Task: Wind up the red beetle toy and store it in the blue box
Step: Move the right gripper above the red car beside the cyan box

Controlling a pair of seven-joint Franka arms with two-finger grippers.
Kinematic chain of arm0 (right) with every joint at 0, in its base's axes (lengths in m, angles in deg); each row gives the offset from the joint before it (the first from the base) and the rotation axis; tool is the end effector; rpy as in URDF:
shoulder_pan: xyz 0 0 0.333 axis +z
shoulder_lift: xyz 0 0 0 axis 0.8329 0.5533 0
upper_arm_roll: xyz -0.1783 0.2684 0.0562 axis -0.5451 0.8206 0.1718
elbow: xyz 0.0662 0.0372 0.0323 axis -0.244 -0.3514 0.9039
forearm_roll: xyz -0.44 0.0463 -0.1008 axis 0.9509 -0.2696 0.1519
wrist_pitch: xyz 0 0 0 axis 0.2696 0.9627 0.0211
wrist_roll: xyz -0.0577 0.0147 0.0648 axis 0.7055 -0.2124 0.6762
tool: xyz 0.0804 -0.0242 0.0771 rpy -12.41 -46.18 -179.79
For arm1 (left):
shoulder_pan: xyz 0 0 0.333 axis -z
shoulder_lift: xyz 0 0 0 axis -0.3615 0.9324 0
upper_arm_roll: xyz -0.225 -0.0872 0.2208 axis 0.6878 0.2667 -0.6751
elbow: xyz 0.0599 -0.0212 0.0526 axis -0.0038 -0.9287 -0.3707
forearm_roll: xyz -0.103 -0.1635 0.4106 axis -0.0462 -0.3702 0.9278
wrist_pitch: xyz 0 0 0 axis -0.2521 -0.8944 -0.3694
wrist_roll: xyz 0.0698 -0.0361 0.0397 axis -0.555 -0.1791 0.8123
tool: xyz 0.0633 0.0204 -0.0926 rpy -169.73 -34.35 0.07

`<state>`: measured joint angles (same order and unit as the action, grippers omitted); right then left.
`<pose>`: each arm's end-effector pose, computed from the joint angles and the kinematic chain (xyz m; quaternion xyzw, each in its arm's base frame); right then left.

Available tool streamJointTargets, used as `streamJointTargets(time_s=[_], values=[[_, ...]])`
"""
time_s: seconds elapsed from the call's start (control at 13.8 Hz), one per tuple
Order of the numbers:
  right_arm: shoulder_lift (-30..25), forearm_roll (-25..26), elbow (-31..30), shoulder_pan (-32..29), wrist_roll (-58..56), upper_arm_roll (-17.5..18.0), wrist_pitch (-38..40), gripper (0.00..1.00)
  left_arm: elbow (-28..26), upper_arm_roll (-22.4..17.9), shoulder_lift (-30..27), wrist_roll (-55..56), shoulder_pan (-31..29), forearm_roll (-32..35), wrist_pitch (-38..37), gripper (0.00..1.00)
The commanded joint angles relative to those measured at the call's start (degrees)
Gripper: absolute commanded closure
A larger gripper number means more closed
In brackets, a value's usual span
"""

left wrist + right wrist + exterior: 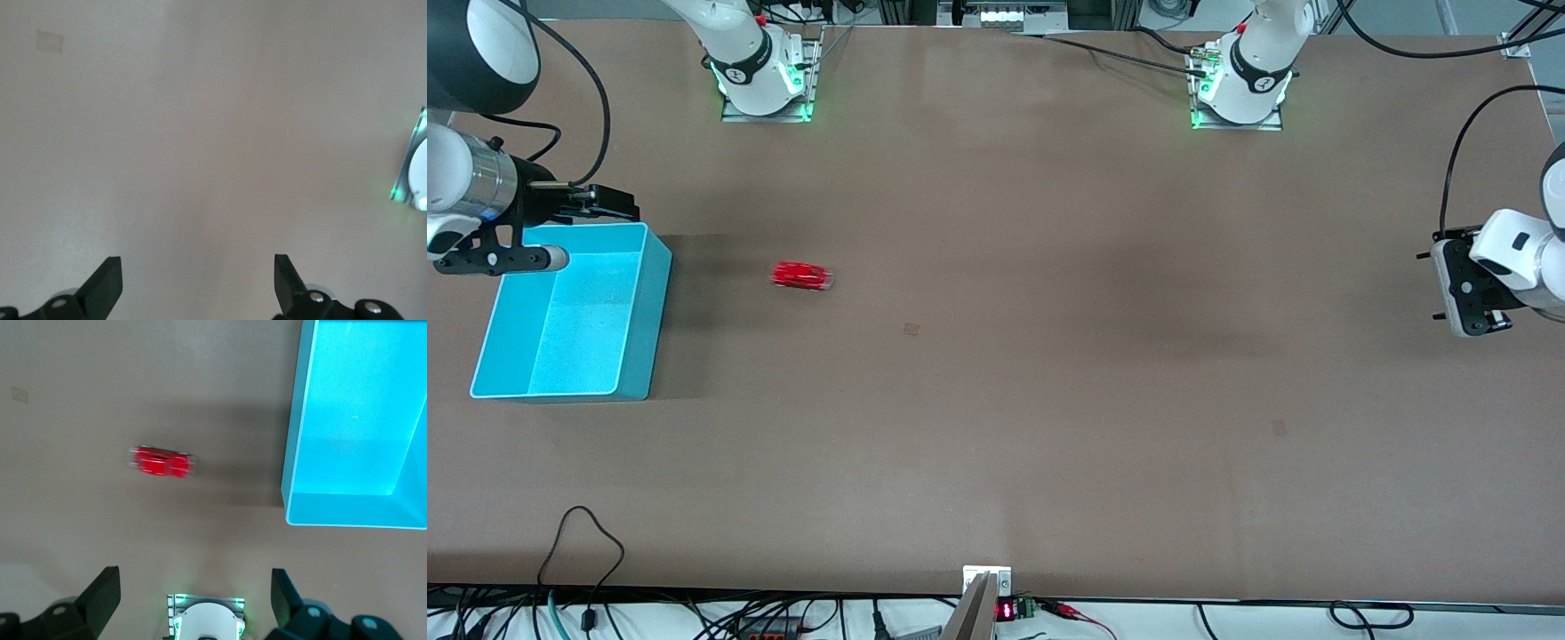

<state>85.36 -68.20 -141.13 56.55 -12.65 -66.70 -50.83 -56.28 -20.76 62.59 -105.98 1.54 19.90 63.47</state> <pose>0.6160 0.0020 0.5050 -0.9884 -0.0224 0.1498 0.0107 0.6476 0.1340 0.4035 0.7986 -0.5847 -0.1163 0.0833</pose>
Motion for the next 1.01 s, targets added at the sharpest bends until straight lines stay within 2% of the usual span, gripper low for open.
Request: streamJointTargets(time_s=[0.0,0.36,0.58,0.65,0.8,0.94], values=[[-0.5,-0.3,-2.6,0.6,0.0,0.0,-1.2,0.00,0.4,1.2,-2.2,7.2,0.0,1.2,-3.9,0.00],[-6.6,-0.1,-17.1,0.6,-0.7,4.6,-13.8,0.00,1.5,4.6,-5.5,22.9,0.4,1.1,-9.5,0.00],[-8.1,-0.1,-21.3,0.5,-1.4,6.1,-16.9,0.00,3.1,6.5,-5.7,32.7,0.4,1.0,-13.3,0.00],[-9.9,0.0,-24.3,0.2,-3.5,7.1,-18.5,0.00,4.3,7.5,-5.7,37.1,0.4,0.7,-15.1,0.00],[-15.5,0.1,-34.0,-0.2,-11.9,7.7,-26.1,0.00,5.8,9.3,-5.7,46.4,0.4,0.0,-18.3,0.00],[-16.8,0.1,-38.1,-2.2,-21.8,7.7,-28.6,0.00,6.7,13.2,-5.8,54.6,0.3,0.2,-19.9,0.00]])
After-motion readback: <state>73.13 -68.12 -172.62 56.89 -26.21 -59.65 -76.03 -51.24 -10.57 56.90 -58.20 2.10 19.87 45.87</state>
